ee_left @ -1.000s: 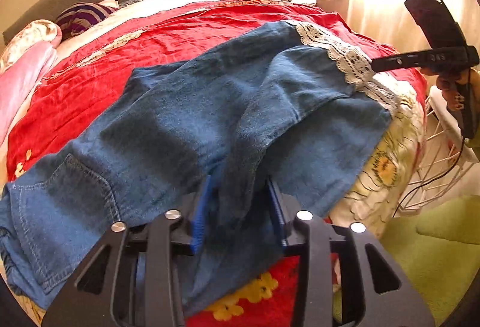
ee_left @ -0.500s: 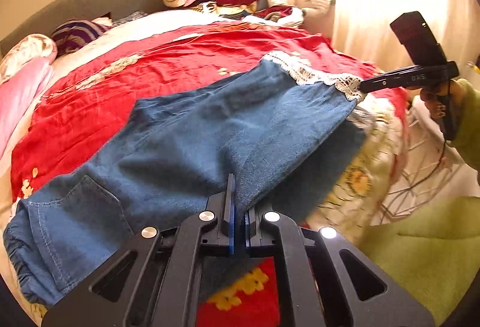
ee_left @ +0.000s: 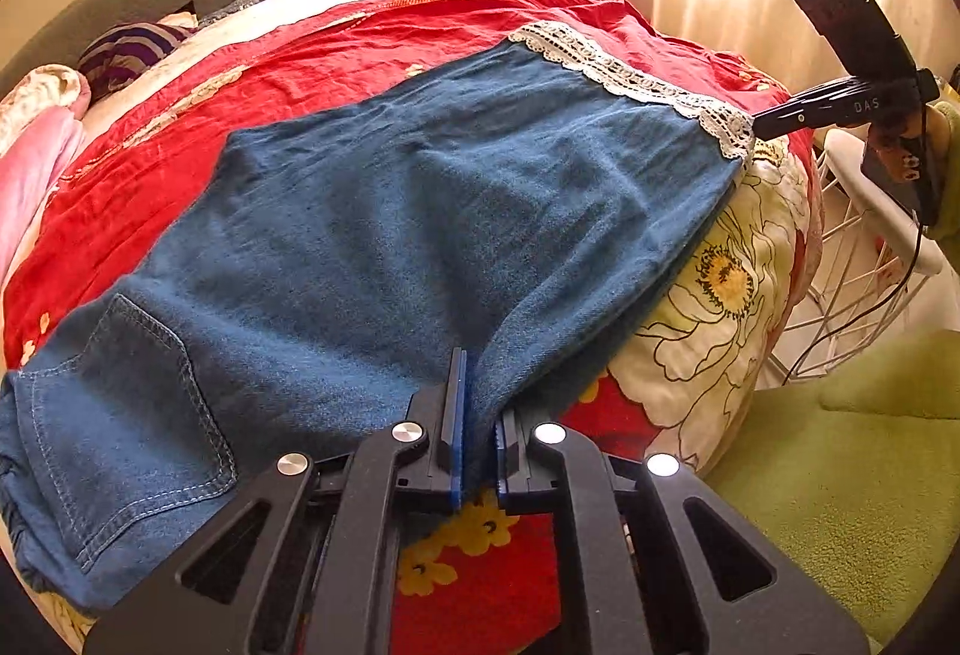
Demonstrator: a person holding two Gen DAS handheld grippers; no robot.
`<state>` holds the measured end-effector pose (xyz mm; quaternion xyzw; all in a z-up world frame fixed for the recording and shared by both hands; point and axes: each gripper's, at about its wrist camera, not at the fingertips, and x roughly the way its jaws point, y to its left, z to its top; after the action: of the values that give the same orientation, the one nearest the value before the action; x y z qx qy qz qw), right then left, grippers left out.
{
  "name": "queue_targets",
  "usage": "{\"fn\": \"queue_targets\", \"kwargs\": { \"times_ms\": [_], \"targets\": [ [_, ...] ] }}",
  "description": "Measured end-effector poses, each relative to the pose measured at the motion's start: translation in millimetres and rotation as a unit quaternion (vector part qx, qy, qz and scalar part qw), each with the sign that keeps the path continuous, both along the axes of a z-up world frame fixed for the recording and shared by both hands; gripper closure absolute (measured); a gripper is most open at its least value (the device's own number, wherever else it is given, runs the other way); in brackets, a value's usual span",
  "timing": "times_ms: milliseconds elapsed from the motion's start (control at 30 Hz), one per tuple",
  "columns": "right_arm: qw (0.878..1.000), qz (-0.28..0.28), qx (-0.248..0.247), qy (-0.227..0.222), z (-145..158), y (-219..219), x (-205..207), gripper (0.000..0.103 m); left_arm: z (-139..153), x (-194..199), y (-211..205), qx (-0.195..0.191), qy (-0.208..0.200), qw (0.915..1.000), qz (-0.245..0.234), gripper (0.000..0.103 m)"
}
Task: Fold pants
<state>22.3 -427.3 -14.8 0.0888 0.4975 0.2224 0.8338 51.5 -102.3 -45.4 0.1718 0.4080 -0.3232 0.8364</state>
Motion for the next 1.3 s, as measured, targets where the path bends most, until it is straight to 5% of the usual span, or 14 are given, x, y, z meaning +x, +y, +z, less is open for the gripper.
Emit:
{"fn": "queue_targets", "kwargs": {
  "times_ms": [133,267,367,533,633,733,800,867,900,933,1100,1300],
  "targets": [
    [1.0,-0.007,-0.019,-0.003,2,5,-2,0.097,0,-1,1,0.0,0.004,1.0,-0.001,0.09],
    [0.997,0.004,-0.046,-0.062,36,20,-6,0.096,10,-12,2,0.003,-0.003,0.9998,-0.018,0.056],
    [0.994,0.043,-0.053,-0.084,44,51,-3,0.086,27,-19,8,-0.001,-0.024,0.9995,-0.018,0.053],
    [0.99,0.08,-0.075,-0.086,27,95,13,0.076,63,-7,62,-0.041,-0.057,0.9939,0.085,0.038],
    [0.992,0.064,-0.085,-0.065,13,98,24,0.068,65,12,120,-0.008,-0.054,0.9695,0.239,0.029],
    [0.993,0.052,-0.099,-0.038,-3,93,30,0.067,45,28,179,0.079,-0.029,0.9195,0.384,0.029],
    [0.994,0.046,-0.092,-0.033,-6,89,30,0.065,37,31,200,0.041,0.002,0.9133,0.405,0.018],
    [0.995,0.045,-0.085,-0.03,-9,84,28,0.064,30,32,207,-0.014,0.034,0.9127,0.407,0.023],
    [0.995,0.044,-0.084,-0.028,-10,83,28,0.064,29,32,206,-0.036,0.036,0.9146,0.401,0.057],
    [0.995,0.043,-0.083,-0.025,-12,83,29,0.063,31,31,204,-0.057,0.036,0.9139,0.4,0.06],
    [0.995,0.048,-0.082,-0.025,-15,83,24,0.062,41,24,215,-0.032,-0.009,0.9067,0.421,0.062],
    [0.994,0.057,-0.086,-0.025,-17,87,23,0.054,33,34,230,-0.074,0.024,0.8973,0.435,0.053]
  ]
}}
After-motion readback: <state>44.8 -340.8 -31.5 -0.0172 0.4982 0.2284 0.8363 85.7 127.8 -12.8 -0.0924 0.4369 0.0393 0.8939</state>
